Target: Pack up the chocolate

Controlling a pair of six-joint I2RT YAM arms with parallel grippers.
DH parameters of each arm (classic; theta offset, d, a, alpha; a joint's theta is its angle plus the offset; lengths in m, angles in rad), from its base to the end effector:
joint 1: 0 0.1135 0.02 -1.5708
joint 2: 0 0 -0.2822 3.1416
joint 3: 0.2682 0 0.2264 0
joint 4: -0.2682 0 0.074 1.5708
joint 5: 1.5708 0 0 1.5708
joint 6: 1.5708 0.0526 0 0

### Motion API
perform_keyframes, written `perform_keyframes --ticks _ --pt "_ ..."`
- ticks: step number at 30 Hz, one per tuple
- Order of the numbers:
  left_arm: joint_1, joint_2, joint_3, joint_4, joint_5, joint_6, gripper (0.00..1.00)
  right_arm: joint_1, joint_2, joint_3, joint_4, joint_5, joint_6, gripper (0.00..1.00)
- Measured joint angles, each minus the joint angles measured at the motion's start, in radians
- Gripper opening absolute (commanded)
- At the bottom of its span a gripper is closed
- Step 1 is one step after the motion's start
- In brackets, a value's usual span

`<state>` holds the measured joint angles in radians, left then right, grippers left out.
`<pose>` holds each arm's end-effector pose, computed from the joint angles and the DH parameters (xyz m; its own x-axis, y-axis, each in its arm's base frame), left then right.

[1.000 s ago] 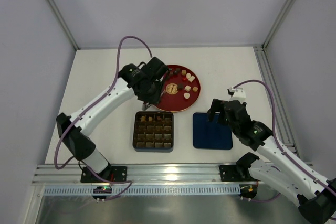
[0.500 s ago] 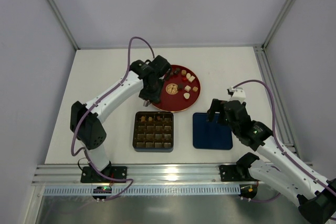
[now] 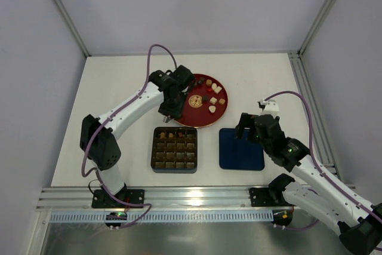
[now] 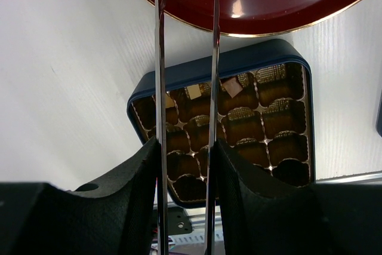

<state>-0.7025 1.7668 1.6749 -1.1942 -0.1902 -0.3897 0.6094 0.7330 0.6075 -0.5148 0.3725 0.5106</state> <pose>0.2607 -0.2077 0.3094 -0.9032 0.2759 -0.3287 0.2711 0.9606 0.0611 0.1200 0.0604 0.2610 -0.5710 0.1566 -0.8059 -0.0169 0.9792 0.2022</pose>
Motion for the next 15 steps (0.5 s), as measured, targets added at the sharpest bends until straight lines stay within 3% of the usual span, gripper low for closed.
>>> perform_keyframes --ticks 15 --pt "0.000 0.005 -0.034 0.034 0.008 0.005 0.40 0.000 -0.002 -0.002 0.000 0.000 0.000 1.00"
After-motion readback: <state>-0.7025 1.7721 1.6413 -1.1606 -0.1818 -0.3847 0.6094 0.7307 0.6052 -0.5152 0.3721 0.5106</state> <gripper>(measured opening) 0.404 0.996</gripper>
